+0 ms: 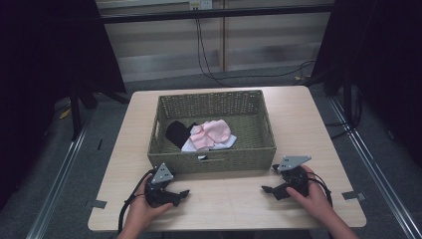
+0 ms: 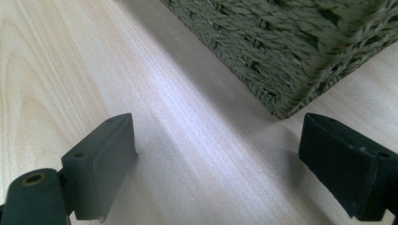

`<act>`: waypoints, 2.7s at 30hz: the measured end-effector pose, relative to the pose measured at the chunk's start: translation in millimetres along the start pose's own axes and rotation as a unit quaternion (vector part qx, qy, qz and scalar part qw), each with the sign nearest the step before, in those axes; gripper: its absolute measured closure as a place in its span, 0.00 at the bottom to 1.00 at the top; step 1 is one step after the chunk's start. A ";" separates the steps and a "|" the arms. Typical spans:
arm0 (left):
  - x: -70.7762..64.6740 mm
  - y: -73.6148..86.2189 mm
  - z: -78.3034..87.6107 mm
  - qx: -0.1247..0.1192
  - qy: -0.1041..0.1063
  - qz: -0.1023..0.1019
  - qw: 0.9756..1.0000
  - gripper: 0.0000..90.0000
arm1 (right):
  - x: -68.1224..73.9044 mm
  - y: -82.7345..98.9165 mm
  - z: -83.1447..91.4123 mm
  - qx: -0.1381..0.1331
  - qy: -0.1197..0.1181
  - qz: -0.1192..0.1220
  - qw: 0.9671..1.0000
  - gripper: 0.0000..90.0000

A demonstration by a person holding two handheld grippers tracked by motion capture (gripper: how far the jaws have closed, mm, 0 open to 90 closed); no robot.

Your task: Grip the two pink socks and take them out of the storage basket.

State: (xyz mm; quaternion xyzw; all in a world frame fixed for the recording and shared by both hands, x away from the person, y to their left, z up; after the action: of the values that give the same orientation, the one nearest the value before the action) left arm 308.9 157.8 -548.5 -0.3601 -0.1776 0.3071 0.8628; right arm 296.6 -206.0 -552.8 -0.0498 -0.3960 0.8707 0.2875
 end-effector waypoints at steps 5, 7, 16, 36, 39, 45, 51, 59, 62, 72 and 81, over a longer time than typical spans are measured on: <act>-1.0 -0.4 0.1 0.002 -0.009 0.003 1.000 0.21 | 0.0 0.0 0.0 0.000 0.000 0.000 1.000 0.12; -3.0 -1.0 0.9 0.006 -0.005 0.004 1.000 0.23 | 0.0 0.0 0.0 0.000 0.000 0.000 1.000 0.12; -15.6 -29.3 16.1 0.057 0.028 -0.019 0.998 0.29 | 0.0 -0.1 0.0 -0.001 0.000 0.000 1.000 0.12; -6.7 -124.4 51.1 0.077 0.079 -0.043 0.993 0.30 | 0.1 0.0 0.1 0.000 0.000 0.000 1.000 0.12; -1.4 -134.6 50.5 0.075 0.074 -0.028 0.994 0.30 | 0.1 0.0 0.1 -0.001 0.000 0.000 1.000 0.12; 12.2 -152.2 44.7 0.090 0.070 -0.035 0.993 0.30 | 0.1 0.0 0.1 -0.001 0.000 0.000 1.000 0.12; 27.2 -167.4 33.2 0.103 0.062 -0.015 0.993 0.31 | 0.1 0.0 0.1 -0.001 0.000 0.000 1.000 0.12; 44.5 -174.5 16.4 0.119 0.051 0.004 0.992 0.31 | 0.1 0.0 0.1 -0.001 0.000 0.000 1.000 0.12; 52.2 -178.0 6.3 0.127 0.042 0.014 0.991 0.32 | 0.1 0.0 0.0 -0.001 0.000 0.000 1.000 0.12; 67.4 -183.5 -16.6 0.149 0.034 0.034 0.988 0.33 | 0.1 0.0 0.1 0.000 -0.001 0.000 1.000 0.12; 78.5 -191.8 -37.7 0.159 0.024 0.059 0.985 0.36 | 0.3 -0.1 -0.1 -0.001 -0.001 -0.001 1.000 0.12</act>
State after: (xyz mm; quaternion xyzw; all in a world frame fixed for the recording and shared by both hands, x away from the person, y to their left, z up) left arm 464.6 84.3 -427.3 -0.2355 -0.0843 0.3729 0.8935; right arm 296.4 -205.7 -552.7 -0.0493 -0.3973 0.8701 0.2876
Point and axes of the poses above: each handheld gripper's, and its own axes: z roughly backward along the jaws, y roughly out of its underside, x roughly to its left, the point moved 6 cm from there along -z, roughly forward along the jaws, and after that the axes turned 9 degrees about -y, right-handed, at the moved point
